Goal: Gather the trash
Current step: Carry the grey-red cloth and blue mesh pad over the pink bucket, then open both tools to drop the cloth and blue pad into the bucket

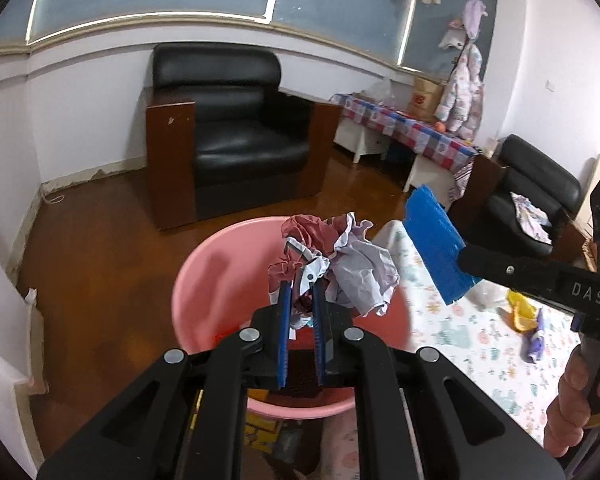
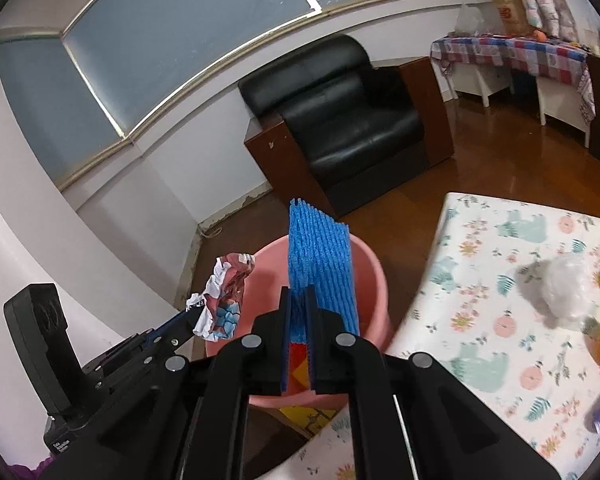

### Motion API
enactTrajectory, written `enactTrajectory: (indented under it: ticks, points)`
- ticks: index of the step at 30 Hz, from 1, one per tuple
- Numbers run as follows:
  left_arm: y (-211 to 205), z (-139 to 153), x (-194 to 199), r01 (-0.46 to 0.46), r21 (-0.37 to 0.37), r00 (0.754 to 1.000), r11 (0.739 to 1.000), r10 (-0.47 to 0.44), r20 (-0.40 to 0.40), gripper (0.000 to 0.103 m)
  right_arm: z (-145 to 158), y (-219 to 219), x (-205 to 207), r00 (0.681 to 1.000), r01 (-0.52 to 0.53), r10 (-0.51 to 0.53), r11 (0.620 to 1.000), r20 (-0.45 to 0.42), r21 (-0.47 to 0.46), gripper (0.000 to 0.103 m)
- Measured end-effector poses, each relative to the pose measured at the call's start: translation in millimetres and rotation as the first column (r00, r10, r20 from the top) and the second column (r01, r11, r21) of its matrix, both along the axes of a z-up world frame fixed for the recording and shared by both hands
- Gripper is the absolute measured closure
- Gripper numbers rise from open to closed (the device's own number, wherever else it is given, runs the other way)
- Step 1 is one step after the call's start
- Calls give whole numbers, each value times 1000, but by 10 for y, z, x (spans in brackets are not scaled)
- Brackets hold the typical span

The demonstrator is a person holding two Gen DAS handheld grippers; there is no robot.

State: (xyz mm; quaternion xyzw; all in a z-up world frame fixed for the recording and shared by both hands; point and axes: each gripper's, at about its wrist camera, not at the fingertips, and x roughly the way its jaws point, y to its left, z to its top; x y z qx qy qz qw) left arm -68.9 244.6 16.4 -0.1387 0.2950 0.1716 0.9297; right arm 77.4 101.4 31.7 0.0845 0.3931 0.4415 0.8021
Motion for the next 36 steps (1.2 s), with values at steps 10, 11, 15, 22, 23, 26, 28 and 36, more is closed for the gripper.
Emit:
enactTrajectory:
  ticks: [10, 11, 15, 22, 23, 26, 28, 36]
  points:
    - [158, -179, 81, -40, -9, 998, 999, 40, -57, 93, -207, 360, 50, 998, -51, 50, 998, -38, -32, 96]
    - [166, -192, 89, -42, -11, 997, 999, 41, -60, 93, -242, 382, 47, 997, -57, 55, 998, -44, -36, 96]
    - [225, -244, 123, -51, -24, 995, 998, 49, -81, 85, -327, 445, 51, 996, -64, 61, 996, -60, -57, 92]
    - [230, -261, 129, -66, -22, 994, 998, 64, -89, 72, -371, 392, 32, 996, -60, 56, 997, -67, -58, 69]
    - [222, -260, 127, -66, -21, 994, 998, 63, -90, 72, -370, 383, 24, 996, -59, 56, 997, -66, -58, 69]
    - [208, -257, 123, -60, -20, 994, 998, 58, -88, 72, -351, 334, -10, 997, -54, 51, 997, -57, -59, 68]
    - [204, -259, 124, -56, -20, 995, 998, 54, -87, 72, -343, 303, -33, 997, -51, 48, 997, -53, -60, 68]
    - [62, -218, 133, -28, -11, 996, 1000, 27, -85, 72, -336, 64, -111, 999, -21, 18, 998, -47, -67, 66]
